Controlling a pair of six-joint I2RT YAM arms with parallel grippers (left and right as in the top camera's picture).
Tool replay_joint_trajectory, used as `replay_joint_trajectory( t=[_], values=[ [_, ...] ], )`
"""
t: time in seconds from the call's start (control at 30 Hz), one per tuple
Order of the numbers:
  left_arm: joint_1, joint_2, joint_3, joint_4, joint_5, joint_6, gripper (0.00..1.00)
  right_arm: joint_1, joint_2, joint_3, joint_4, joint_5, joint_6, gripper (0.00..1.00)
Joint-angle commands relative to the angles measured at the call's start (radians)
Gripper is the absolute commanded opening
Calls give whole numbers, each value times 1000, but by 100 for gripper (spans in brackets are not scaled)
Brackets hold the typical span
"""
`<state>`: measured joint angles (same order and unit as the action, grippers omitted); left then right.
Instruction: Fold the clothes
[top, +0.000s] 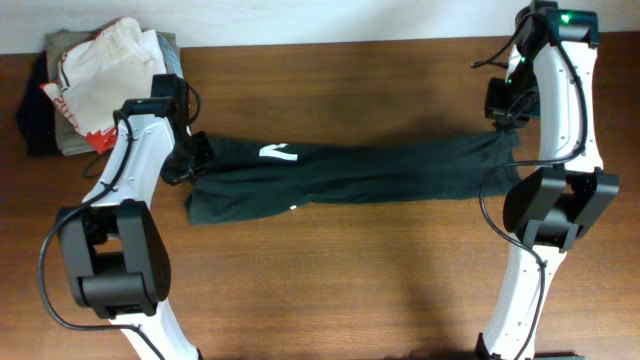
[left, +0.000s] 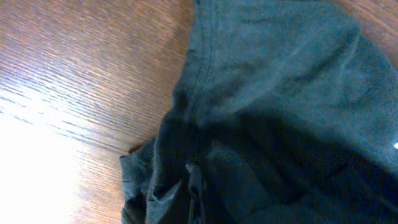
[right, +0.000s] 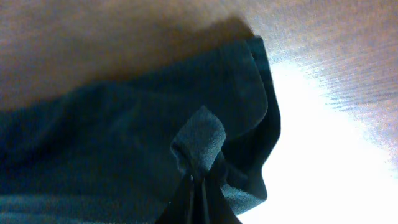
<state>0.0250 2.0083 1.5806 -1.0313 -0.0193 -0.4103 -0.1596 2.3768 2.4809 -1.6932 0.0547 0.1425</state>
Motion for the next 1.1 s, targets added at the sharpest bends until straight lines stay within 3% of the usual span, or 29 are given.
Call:
replay_joint_trajectory(
  t=[0.0, 0.07, 0.1, 0.13, 0.17, 0.27, 0.3, 0.33, 0.37, 0.4, 0.43, 0.47, 0.5, 0.53, 0.63, 0.8, 1.07],
  values=[
    [41, -9, -9, -52, -15, 12, 8, -10, -14, -82, -6, 73, 9, 4],
    [50, -9, -9, -113, -14, 12, 21, -14, -14, -118, -6, 73, 9, 13],
    [50, -9, -9, -132, -14, 12, 25, -14, -14, -122, -6, 72, 9, 25],
    [50, -9, -9, -152, -14, 24, 58, -14, -14, -122, -6, 69, 9, 52],
    [50, -9, -8, -164, -15, 45, 68, -14, -14, -122, -6, 64, 8, 75],
    [47, -10, 110, -203, 0, 45, 62, -12, -14, -113, -6, 55, 8, 90],
    [35, -11, 158, -220, 5, 48, 54, -12, -14, -113, -4, 54, 8, 90],
    [11, -11, 167, -206, 52, 90, 48, -11, -14, -114, 14, 6, -18, 71],
    [-16, -5, 163, -198, 100, 95, 25, -10, -14, -114, 46, -97, -65, 47],
    [-42, 3, 151, -183, 131, 98, 6, -10, -14, -117, 53, -129, -64, 43],
    [-77, 22, 137, -159, 143, 100, 1, -8, -14, -134, 58, -150, -65, 42],
    [-116, 58, 117, -128, 143, 110, 1, -5, -14, -167, 73, -149, -82, 33],
    [-129, 90, 116, -122, 144, 110, 1, -4, -14, -209, 93, -149, -83, 13],
    [-132, 129, 116, -121, 143, 110, 1, -4, -14, -267, 139, -149, -83, 9],
    [-97, 212, 116, -125, 143, 114, 1, -4, -14, -412, 257, -149, -83, 9],
    [11, 310, 115, -124, 126, 114, 1, -49, -14, -601, 454, -130, -29, 18],
    [242, 338, 119, -43, 82, 136, 1, -124, -14, -603, 492, -129, -29, 20]
  ],
)
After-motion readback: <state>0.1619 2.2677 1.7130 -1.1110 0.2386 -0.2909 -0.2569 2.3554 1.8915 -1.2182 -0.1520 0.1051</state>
